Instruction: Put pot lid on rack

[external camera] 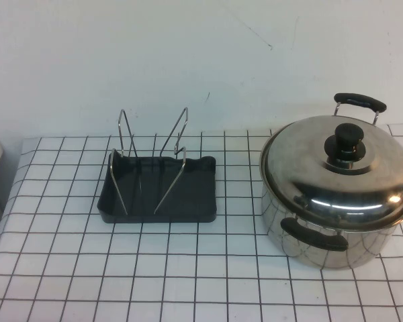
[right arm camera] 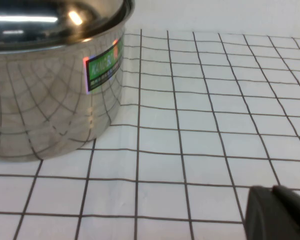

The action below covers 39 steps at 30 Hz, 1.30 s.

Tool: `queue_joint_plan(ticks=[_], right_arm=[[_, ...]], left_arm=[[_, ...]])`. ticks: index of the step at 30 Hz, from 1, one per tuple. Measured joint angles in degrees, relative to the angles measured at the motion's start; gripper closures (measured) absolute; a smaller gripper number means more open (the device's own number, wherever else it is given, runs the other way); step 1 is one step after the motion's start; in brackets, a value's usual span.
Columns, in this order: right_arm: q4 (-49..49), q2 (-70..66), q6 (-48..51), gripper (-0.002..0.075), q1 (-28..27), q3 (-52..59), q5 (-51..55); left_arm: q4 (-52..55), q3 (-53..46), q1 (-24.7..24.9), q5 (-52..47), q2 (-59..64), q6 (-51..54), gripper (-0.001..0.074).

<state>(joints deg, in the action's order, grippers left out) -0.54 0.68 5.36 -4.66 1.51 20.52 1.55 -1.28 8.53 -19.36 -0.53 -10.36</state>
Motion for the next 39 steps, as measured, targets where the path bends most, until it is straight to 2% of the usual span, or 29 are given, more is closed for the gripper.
queue_joint_plan(ticks=[39], right_arm=[[0.00, 0.00, 0.00, 0.0728, 0.00, 0.00, 0.00]], left_arm=[[0.00, 0.00, 0.00, 0.00, 0.00, 1.04, 0.0738]])
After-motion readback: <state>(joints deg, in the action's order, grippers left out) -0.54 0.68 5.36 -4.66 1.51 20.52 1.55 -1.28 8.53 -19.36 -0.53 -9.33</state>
